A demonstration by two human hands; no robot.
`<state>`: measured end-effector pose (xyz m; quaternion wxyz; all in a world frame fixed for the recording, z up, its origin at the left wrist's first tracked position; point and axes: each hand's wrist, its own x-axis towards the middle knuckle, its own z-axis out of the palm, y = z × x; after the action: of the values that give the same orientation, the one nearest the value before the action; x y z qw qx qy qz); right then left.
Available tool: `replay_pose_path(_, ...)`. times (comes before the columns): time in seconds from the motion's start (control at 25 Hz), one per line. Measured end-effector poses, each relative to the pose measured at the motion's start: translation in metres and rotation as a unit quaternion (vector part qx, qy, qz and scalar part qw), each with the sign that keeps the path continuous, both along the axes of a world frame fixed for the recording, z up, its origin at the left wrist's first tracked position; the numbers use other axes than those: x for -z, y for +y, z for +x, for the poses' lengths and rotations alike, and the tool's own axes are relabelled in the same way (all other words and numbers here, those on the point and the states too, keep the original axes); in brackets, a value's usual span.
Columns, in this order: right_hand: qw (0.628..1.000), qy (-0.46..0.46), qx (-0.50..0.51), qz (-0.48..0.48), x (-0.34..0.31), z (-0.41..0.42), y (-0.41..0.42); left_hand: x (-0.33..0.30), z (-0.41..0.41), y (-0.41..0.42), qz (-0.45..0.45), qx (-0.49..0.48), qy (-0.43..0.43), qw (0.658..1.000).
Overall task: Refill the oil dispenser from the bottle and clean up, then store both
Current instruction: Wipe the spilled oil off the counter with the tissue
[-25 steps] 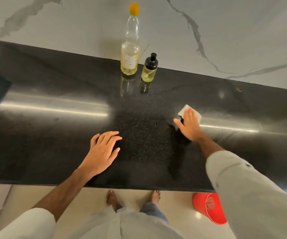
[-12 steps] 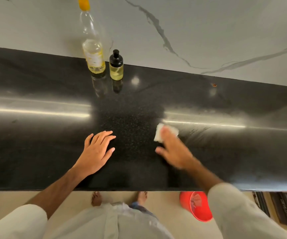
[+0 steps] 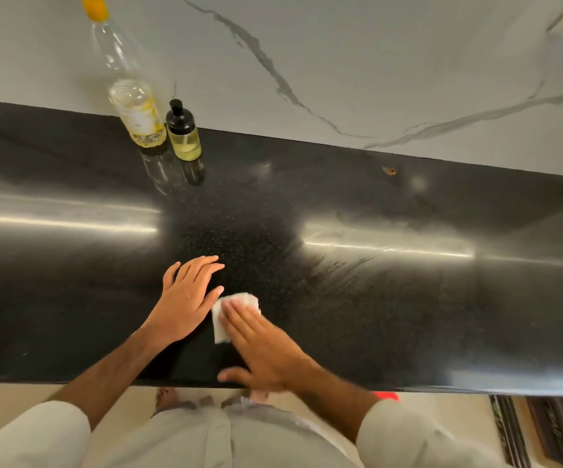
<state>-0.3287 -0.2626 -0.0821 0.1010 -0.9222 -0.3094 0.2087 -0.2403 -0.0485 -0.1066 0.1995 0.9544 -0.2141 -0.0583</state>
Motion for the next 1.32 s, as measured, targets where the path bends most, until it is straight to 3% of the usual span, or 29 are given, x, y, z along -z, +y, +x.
replay_pose_path(0.08,0.999,0.000,0.040,0.004,0.006,-0.006,-0.042,0.001,0.002,-0.015,0.001,0.012,-0.001,1.000)
replay_pose_path(0.16,0.987,-0.021,0.160,-0.025,0.013,0.027,-0.114,0.003,0.002,-0.031,0.009,0.024,0.000,1.000)
replay_pose_path(0.28,0.943,-0.041,0.326,-0.057,0.009,0.113,-0.218,0.004,-0.001,-0.050,0.015,0.045,0.010,0.999)
replay_pose_path(0.36,0.921,-0.029,0.384,-0.057,0.009,0.153,-0.237,0.002,-0.001,-0.059,0.017,0.053,0.011,0.998)
replay_pose_path(0.44,0.933,-0.028,0.355,-0.050,0.009,0.157,-0.206,0.001,0.000,-0.067,0.016,0.053,0.007,0.998)
replay_pose_path(0.6,0.992,-0.046,0.114,0.014,0.002,0.057,-0.108,0.002,0.004,-0.079,0.009,0.047,0.002,0.999)
replay_pose_path(0.68,0.998,-0.007,0.065,0.013,-0.005,0.017,-0.092,0.001,0.007,-0.082,0.006,0.057,-0.001,0.998)
replay_pose_path(0.84,0.986,-0.026,0.167,0.006,0.008,0.041,-0.148,-0.004,0.013,-0.093,-0.013,0.060,0.006,0.998)
replay_pose_path(0.96,0.943,-0.041,0.329,-0.014,0.019,0.090,-0.231,-0.005,0.006,-0.094,-0.014,0.059,0.006,0.998)
replay_pose_path(1.08,0.912,-0.039,0.405,-0.046,0.012,0.115,-0.294,-0.004,-0.005,-0.091,-0.005,0.073,0.002,0.997)
replay_pose_path(1.2,0.922,-0.035,0.384,-0.044,0.013,0.100,-0.273,-0.006,-0.010,-0.090,-0.004,0.070,0.002,0.998)
replay_pose_path(1.32,0.960,-0.032,0.275,-0.026,0.015,0.042,-0.205,-0.004,-0.009,-0.097,-0.004,0.076,0.015,0.997)
